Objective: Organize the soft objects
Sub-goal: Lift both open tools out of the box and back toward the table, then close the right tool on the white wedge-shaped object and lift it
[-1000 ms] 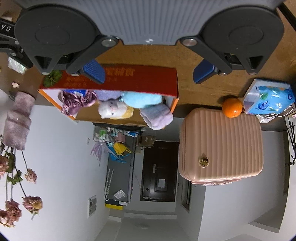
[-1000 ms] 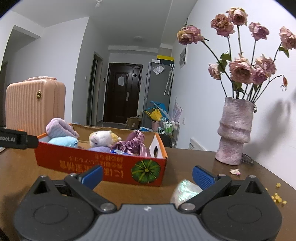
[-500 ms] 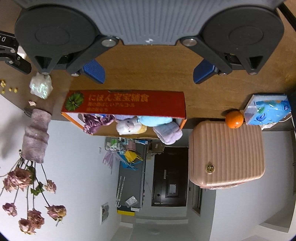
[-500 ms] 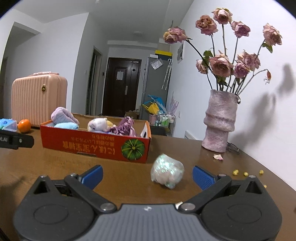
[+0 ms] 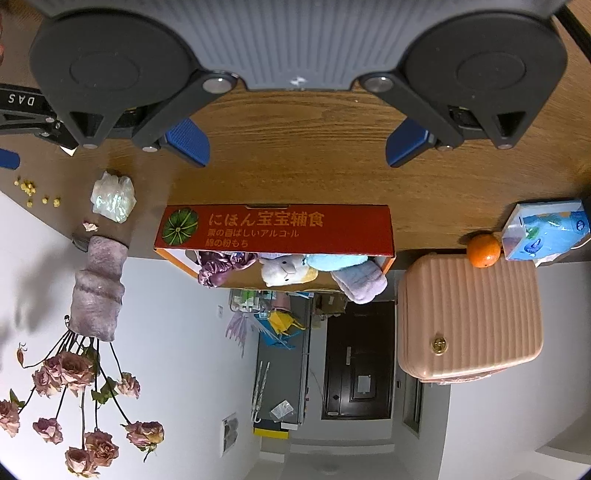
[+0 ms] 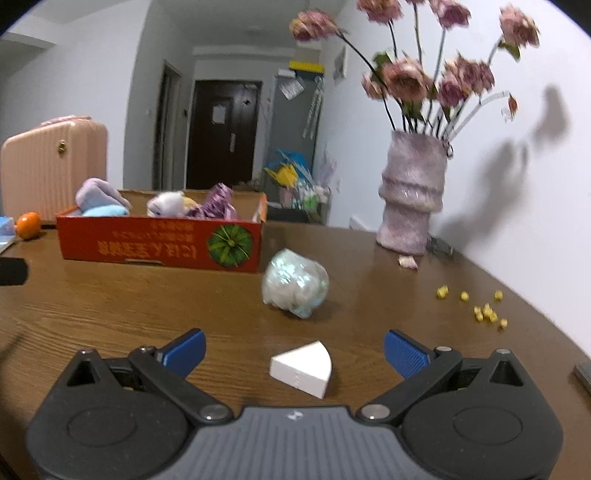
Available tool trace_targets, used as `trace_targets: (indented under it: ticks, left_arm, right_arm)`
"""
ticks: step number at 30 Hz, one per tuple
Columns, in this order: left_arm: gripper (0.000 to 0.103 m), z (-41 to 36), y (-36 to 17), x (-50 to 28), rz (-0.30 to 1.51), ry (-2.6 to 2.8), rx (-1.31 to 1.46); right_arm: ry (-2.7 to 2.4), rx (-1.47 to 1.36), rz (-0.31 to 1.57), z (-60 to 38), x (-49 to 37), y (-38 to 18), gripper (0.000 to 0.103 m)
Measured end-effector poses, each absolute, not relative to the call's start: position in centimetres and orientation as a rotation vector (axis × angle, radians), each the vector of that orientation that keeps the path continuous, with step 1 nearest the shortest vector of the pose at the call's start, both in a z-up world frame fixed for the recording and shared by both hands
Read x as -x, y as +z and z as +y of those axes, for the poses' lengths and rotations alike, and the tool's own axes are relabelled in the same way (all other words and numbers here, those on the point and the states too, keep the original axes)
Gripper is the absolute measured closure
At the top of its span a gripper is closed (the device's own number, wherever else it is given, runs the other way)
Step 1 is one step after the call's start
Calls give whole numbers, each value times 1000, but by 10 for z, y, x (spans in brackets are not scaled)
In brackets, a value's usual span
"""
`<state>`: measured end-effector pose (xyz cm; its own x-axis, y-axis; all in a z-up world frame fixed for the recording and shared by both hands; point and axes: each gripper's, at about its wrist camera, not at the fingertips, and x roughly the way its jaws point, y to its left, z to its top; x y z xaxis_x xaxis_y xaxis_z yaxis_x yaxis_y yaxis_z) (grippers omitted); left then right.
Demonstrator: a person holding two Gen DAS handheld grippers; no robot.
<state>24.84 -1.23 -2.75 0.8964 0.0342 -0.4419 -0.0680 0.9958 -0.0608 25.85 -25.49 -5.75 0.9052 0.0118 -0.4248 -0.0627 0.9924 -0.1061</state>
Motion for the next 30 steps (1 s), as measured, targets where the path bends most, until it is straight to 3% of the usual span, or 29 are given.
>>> trace_targets:
  ticks: [8,11,18,25,26,30]
  left_arm:
    - [0,-9,-30,-251,484,39,96]
    - [0,-10,-31,-251,488,36,91]
    - [0,-14,-33,-251,495,27,80]
    - [0,-14,-32,-250,495,25,79]
    - [0,-14,-33,-250,495,25,78]
    - [0,-15,-33,-250,496,22,75]
  right_arm:
    - [45,76,534,-264,-275,-67,17]
    - [46,64,558,-265,-280,-70,18]
    - [66,10,618,-272,-292,-76,57]
    - [58,-17,634,-277,-294,-78,76]
    - [59,-25,633,-278,-295,-78,84]
    - [65,-40,619,-280,-294,-76,86]
